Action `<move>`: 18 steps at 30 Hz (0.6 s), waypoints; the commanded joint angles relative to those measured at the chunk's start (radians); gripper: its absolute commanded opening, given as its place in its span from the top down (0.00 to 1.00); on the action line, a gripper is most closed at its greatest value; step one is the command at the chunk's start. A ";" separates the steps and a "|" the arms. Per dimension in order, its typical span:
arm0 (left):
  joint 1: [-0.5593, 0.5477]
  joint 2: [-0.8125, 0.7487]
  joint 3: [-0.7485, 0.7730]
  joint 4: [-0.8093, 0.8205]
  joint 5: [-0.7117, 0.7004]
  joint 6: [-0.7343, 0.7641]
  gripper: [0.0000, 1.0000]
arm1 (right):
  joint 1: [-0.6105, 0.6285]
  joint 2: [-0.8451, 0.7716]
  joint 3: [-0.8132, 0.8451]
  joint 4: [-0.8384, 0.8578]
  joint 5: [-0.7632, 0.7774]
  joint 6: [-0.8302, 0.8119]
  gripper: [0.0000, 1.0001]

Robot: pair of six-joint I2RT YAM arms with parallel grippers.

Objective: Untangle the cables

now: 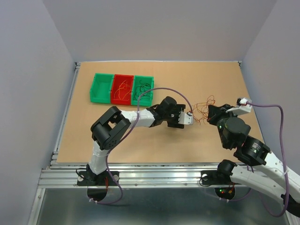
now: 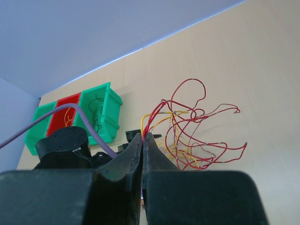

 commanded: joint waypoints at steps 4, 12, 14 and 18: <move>0.001 0.076 0.129 -0.130 0.047 -0.014 0.38 | 0.000 -0.016 -0.031 0.020 0.014 0.001 1.00; 0.001 0.091 0.129 -0.181 -0.022 -0.033 1.00 | 0.000 -0.027 -0.034 0.020 0.022 0.007 0.99; 0.002 0.064 0.103 -0.167 -0.040 -0.044 1.00 | -0.002 -0.028 -0.036 0.020 0.025 0.007 1.00; 0.002 -0.044 0.036 -0.162 -0.034 -0.082 1.00 | 0.000 -0.030 -0.037 0.020 0.031 0.010 0.99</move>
